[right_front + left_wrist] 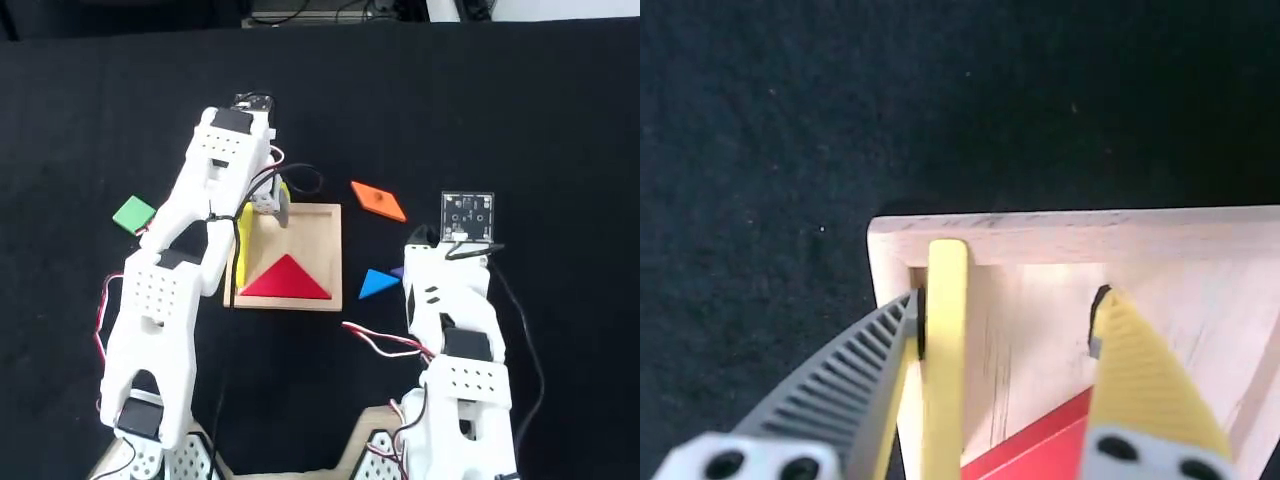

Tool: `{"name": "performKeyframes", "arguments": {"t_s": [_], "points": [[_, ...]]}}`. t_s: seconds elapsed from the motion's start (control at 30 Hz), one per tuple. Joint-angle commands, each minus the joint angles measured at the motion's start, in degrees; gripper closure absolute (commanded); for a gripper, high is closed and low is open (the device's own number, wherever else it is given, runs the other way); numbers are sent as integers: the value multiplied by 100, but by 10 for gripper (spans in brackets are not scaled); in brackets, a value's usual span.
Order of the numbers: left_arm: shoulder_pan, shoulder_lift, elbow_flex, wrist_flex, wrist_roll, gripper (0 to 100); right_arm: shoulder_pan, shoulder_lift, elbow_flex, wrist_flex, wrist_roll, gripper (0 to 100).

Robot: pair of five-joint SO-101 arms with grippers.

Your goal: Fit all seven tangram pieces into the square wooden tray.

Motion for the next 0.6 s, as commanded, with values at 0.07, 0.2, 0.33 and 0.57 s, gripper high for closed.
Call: {"name": "performKeyframes", "arguments": {"t_s": [0.07, 0.2, 0.33, 0.57], "points": [[-4, -114, -936, 607, -70, 719, -79, -101, -101, -105, -9, 984], [-31, -70, -1648, 1029, -35, 719, -79, -101, -101, -105, -9, 984], [-163, -132, -1701, 1046, -35, 721, -79, -101, -101, -105, -9, 984], [-1033, -967, -1244, 1055, -62, 723, -79, -101, -101, -105, -9, 984]]}}
